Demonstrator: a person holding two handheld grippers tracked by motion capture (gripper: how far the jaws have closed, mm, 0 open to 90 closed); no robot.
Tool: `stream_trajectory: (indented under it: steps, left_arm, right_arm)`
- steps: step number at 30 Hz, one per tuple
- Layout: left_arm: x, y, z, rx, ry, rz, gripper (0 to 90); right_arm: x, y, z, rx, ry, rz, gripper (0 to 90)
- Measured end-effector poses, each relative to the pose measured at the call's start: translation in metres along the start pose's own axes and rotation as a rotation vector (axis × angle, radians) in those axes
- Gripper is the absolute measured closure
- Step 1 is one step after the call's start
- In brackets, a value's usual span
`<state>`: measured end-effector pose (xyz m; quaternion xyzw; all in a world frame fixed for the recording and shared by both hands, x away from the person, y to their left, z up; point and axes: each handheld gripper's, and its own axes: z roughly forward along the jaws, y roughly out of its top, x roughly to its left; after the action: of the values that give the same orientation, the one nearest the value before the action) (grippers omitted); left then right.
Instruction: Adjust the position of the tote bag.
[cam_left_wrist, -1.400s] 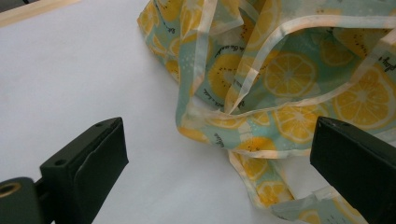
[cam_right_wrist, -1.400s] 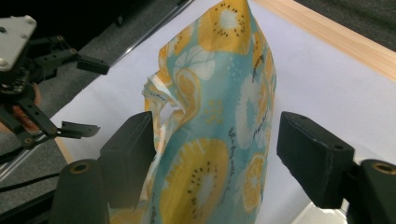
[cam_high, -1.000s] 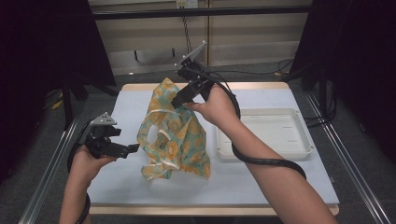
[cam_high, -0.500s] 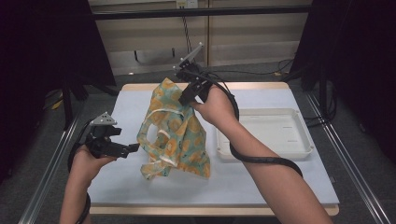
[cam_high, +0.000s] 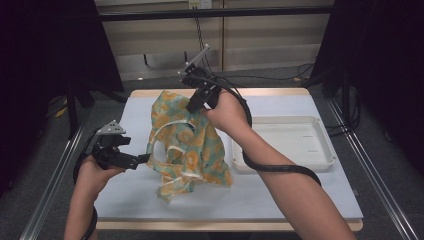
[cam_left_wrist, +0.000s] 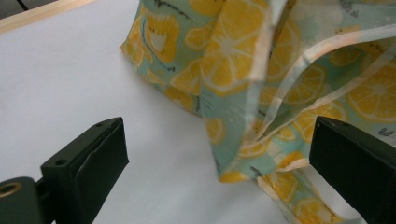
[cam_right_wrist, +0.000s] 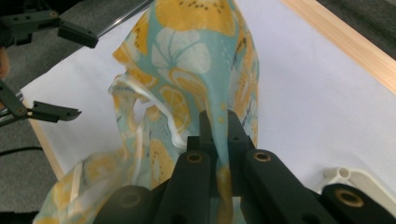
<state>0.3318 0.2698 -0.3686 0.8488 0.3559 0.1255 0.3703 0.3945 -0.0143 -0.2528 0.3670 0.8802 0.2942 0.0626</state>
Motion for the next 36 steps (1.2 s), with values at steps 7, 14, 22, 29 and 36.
stream_trajectory:
  steps: [7,14,22,29,36]
  left_arm:
    - [0.001,-0.001,0.001,0.003,-0.004,-0.003,4.3]
    - [0.004,-0.004,-0.003,-0.011,0.014,-0.021,4.2]
    - [0.005,-0.006,-0.004,-0.010,0.021,-0.026,4.1]
    - [0.007,-0.006,-0.004,-0.018,0.036,-0.043,4.2]
    - [0.006,-0.003,-0.003,-0.024,0.033,-0.028,4.2]
  right_arm:
    - [-0.004,0.008,0.000,-0.007,0.048,-0.042,90.0]
    - [-0.003,0.019,0.007,0.004,0.094,-0.110,90.0]
    - [-0.002,0.031,0.014,-0.022,0.151,-0.188,90.0]
    - [-0.015,0.025,0.021,-0.013,0.190,-0.239,90.0]
    - [-0.014,0.018,0.020,-0.039,0.193,-0.226,88.7]
